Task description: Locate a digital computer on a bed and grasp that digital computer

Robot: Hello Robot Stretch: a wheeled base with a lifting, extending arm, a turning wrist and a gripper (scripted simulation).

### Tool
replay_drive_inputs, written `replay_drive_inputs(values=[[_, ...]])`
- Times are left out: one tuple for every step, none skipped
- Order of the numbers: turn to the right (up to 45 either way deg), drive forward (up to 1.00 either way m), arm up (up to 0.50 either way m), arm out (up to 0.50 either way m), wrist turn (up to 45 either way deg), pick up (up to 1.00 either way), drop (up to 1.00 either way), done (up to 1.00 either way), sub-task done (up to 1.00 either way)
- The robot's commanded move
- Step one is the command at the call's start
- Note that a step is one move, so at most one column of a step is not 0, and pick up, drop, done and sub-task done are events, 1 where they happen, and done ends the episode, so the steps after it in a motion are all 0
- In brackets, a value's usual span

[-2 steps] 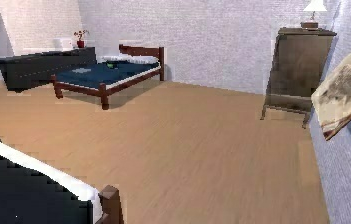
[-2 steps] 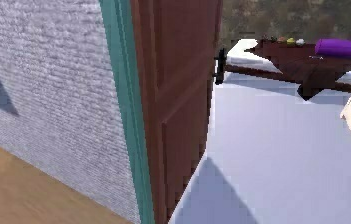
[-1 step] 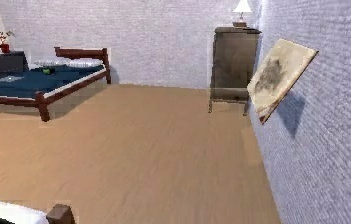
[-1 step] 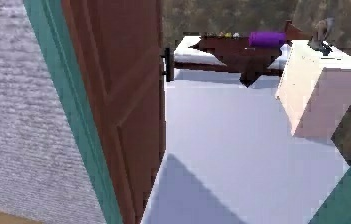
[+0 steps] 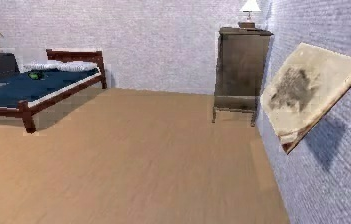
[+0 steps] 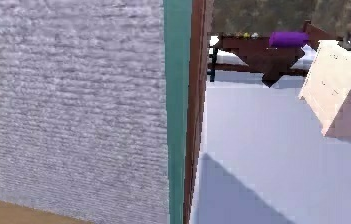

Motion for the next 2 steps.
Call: replay_drive_inputs(values=[[-33.0, 0.00, 0.00, 0.00, 0.0, 0.00, 0.00, 0.00, 0.00], [0.0, 0.35, 0.00, 0.00, 0.0, 0.00, 0.00, 0.00, 0.00]])
